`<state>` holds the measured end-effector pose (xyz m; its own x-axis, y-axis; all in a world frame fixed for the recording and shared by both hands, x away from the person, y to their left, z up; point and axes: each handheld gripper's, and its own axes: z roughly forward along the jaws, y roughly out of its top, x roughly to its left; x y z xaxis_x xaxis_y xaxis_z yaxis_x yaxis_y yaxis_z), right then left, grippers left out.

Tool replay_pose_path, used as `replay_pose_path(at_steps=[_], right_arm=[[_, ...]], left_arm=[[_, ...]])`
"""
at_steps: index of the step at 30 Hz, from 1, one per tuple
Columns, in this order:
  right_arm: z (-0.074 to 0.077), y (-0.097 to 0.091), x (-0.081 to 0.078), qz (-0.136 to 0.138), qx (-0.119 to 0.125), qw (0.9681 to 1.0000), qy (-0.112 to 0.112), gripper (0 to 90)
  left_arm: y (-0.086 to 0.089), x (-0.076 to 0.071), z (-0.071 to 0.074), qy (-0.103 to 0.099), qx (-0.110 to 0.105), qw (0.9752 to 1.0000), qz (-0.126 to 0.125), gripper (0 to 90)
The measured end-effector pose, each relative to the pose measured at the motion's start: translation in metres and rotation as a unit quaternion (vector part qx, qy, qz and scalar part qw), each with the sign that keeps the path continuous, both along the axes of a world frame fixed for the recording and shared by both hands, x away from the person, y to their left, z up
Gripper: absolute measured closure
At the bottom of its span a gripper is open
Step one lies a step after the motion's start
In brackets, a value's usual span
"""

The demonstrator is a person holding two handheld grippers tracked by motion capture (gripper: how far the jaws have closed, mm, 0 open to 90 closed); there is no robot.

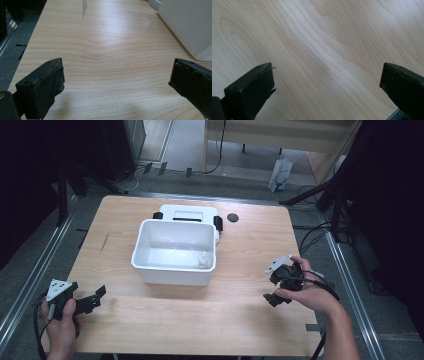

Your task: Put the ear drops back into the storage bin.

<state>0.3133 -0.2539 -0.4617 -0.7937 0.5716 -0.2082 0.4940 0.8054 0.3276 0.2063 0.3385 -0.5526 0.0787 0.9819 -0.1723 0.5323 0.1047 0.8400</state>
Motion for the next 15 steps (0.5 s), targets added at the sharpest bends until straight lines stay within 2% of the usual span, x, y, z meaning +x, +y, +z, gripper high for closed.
replay_pose_path(at_steps=[4, 8, 10, 15], right_arm=[[-0.010, -0.016, -0.010, -0.021, 0.034, 0.9989, -0.023, 0.0], [-0.022, -0.032, -0.019, -0.043, 0.073, 0.9957, -0.039, 0.0], [-0.027, -0.038, -0.024, -0.055, 0.084, 0.9938, -0.047, 0.0], [-0.040, -0.056, -0.037, -0.070, 0.139, 0.9862, -0.058, 0.0]], left_arm=[[0.000, -0.001, 0.000, 0.000, 0.001, 1.0000, 0.001, 0.3], [-0.001, -0.001, 0.000, -0.001, 0.002, 1.0000, 0.002, 0.3], [-0.001, -0.001, 0.000, -0.001, 0.003, 1.0000, 0.001, 0.3], [-0.002, -0.001, 0.000, -0.001, 0.007, 1.0000, 0.004, 0.3]])
